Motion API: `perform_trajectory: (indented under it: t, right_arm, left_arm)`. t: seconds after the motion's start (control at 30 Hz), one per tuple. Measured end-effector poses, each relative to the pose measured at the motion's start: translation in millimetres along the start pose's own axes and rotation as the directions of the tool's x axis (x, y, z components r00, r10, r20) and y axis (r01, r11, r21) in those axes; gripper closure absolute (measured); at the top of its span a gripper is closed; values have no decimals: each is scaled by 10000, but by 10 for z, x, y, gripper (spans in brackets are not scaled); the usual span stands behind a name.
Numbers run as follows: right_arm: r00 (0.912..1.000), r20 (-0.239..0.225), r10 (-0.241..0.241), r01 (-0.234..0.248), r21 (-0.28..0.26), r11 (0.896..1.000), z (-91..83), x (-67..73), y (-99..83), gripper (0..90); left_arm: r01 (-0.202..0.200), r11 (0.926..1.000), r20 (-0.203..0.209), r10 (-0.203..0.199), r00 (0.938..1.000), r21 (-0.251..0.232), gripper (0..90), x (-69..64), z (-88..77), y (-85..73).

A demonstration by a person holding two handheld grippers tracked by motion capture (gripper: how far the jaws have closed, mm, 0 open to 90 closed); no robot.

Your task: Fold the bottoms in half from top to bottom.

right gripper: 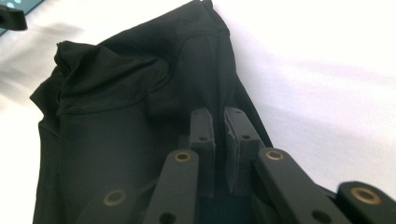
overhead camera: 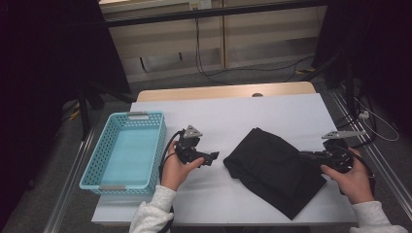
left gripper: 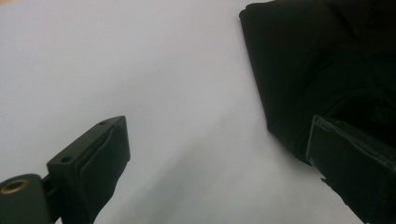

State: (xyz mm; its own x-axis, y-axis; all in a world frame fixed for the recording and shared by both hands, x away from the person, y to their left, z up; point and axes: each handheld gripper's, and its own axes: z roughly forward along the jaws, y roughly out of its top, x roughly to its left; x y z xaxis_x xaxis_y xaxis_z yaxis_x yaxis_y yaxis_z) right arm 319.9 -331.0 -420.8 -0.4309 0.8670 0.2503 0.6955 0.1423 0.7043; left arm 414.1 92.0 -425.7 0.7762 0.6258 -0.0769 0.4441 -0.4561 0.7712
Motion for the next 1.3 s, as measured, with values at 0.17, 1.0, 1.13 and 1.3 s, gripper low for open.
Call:
perform_trajectory:
  t: [0.17,1.0,1.13,1.3]
  right_arm:
    - [10000,16,-73,73,141,9999,31,10,-7,829]
    - [9986,482,-225,224,24,9997,-3,-66,-88,579]
    - [9983,566,-97,101,-59,9999,16,-79,-92,450]
    - [9980,626,43,-37,-97,9999,27,-96,-98,401]
  left_arm:
    - [18,10000,18,-18,10000,2,58,-2,0,-3]
    - [-175,9993,686,152,9975,325,86,-246,213,-31]
    - [-460,9978,858,419,9954,467,137,-338,307,-71]
    - [-651,9967,761,613,9952,485,210,-387,336,-83]
